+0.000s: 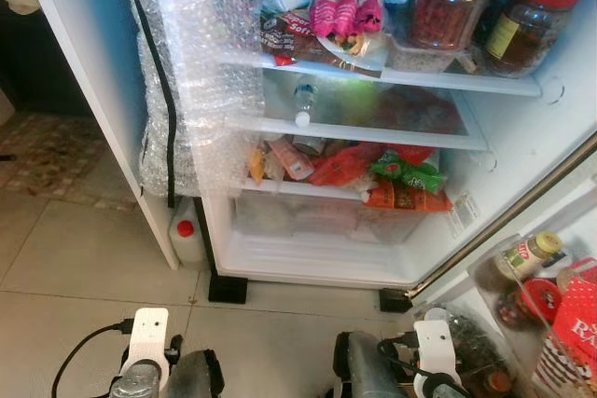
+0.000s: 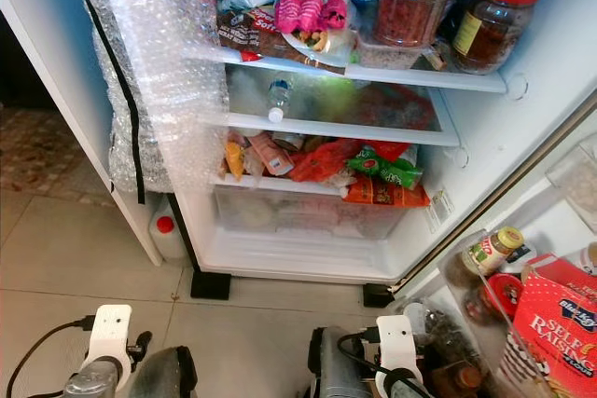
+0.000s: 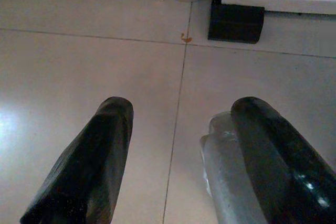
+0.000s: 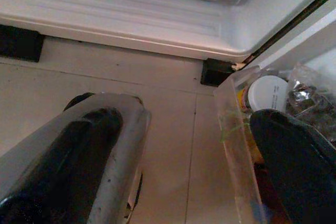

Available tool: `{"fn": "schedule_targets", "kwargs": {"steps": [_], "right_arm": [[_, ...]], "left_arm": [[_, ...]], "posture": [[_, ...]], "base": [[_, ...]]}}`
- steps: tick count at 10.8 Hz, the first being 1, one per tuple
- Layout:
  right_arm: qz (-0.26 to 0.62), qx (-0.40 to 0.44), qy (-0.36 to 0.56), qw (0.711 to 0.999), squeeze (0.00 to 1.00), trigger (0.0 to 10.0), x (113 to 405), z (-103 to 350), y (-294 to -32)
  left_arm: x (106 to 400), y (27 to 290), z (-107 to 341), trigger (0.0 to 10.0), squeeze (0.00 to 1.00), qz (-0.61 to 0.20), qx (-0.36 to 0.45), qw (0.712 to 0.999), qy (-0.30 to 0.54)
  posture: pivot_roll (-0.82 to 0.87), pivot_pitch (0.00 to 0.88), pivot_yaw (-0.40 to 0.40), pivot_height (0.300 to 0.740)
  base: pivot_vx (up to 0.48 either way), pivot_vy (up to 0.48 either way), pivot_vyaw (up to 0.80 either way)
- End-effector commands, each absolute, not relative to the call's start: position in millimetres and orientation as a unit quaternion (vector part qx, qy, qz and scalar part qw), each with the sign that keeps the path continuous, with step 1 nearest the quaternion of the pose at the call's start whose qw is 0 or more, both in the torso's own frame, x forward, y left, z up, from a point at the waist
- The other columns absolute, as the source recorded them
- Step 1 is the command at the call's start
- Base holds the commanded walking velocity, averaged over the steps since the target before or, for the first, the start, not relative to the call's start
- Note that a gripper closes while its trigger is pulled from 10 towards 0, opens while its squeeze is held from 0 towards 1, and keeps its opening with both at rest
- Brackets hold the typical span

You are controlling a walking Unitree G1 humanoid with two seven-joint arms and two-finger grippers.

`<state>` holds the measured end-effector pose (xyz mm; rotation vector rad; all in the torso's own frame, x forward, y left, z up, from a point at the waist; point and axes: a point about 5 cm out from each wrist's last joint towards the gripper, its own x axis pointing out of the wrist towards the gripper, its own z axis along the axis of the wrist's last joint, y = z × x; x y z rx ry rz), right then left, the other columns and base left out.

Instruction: Restocking fridge

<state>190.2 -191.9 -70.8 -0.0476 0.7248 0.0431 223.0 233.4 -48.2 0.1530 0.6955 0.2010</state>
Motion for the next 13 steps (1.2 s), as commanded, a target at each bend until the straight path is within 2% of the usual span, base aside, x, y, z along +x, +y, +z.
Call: {"fn": "schedule_targets", "kwargs": {"steps": [1,2,13], "right_arm": [[0.031,-0.015,0.461,0.887,0.00,10.0,136.8,-98.8,-187.0],[0.030,-0.014,0.462,0.886,0.00,10.0,136.7,-98.9,-187.0],[0.029,-0.012,0.464,0.885,0.00,10.0,137.5,-99.0,-186.1]], "left_arm": [[212.2,233.0,-55.7,10.0,0.00,0.096,0.073,0.925,0.360],[210.8,233.6,-56.4,10.0,0.00,0.098,0.072,0.924,0.363],[212.4,233.6,-55.4,10.0,0.00,0.099,0.070,0.925,0.359]], "posture": [[-0.12,0.197,-0.052,0.585],[-0.12,0.204,-0.052,0.585],[-0.13,0.214,-0.046,0.585]], "base": [[0.000,0.000,0.00],[0.000,0.000,0.00],[0.000,0.480,0.00]]}}
